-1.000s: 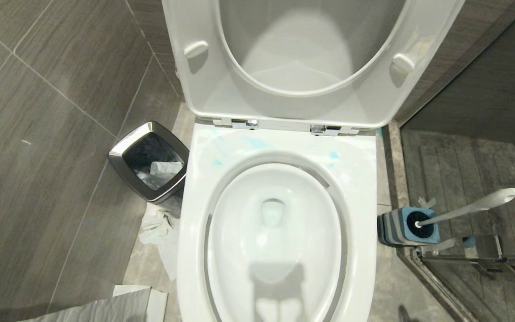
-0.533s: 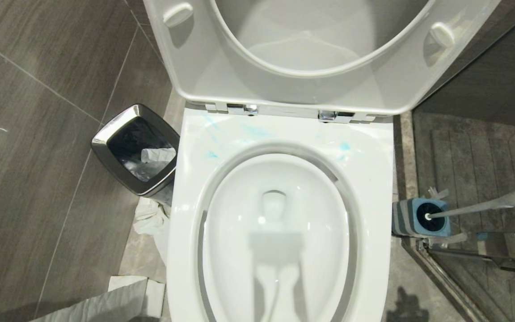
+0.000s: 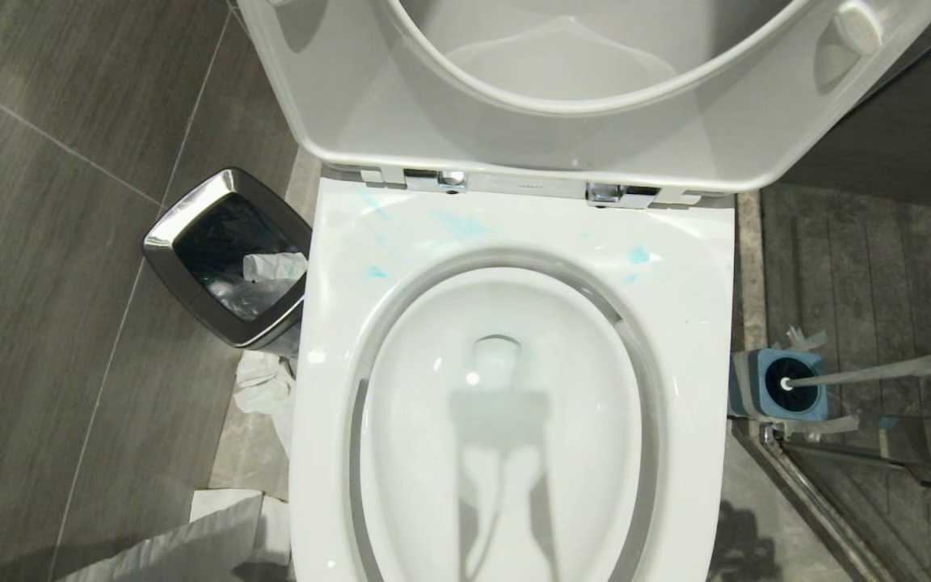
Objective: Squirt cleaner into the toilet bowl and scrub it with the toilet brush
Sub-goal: Pour in the cleaning agent
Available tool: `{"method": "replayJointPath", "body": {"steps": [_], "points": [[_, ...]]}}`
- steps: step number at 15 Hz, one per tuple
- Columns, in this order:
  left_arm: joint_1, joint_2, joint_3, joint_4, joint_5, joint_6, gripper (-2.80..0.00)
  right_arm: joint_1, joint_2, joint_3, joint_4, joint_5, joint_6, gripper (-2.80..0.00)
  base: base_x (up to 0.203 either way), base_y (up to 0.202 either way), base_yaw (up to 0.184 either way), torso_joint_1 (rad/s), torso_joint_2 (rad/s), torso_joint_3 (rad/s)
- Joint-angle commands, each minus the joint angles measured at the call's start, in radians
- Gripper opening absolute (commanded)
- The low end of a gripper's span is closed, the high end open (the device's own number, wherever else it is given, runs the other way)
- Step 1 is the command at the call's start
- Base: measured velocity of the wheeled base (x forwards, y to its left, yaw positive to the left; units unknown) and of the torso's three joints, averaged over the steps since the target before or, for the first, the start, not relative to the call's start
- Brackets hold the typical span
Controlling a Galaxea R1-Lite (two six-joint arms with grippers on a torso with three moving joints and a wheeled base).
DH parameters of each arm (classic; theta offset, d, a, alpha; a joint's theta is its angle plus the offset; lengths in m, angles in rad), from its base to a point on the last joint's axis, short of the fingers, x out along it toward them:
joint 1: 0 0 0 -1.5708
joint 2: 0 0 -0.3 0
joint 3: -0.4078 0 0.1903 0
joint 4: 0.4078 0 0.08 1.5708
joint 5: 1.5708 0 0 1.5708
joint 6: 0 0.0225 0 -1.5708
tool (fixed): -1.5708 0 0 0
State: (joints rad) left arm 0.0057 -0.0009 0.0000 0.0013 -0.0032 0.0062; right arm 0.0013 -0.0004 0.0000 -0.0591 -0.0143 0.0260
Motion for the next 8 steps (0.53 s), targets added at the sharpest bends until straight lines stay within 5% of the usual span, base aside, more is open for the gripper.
{"method": "replayJointPath", "body": {"steps": [1,8], "points": [[0.0,0.001,0.002,0.0,0.0,-0.001,-2.8,0.0,0.0,0.025,-0.001,0.0,0.0,-2.8,0.0,0.0,0.0,0.0,0.0,0.0],[0.0,0.001,0.002,0.0,0.0,0.0,-2.8,0.0,0.0,0.025,-0.001,-0.001,0.0,-2.8,0.0,0.0,0.0,0.0,0.0,0.0]]}}
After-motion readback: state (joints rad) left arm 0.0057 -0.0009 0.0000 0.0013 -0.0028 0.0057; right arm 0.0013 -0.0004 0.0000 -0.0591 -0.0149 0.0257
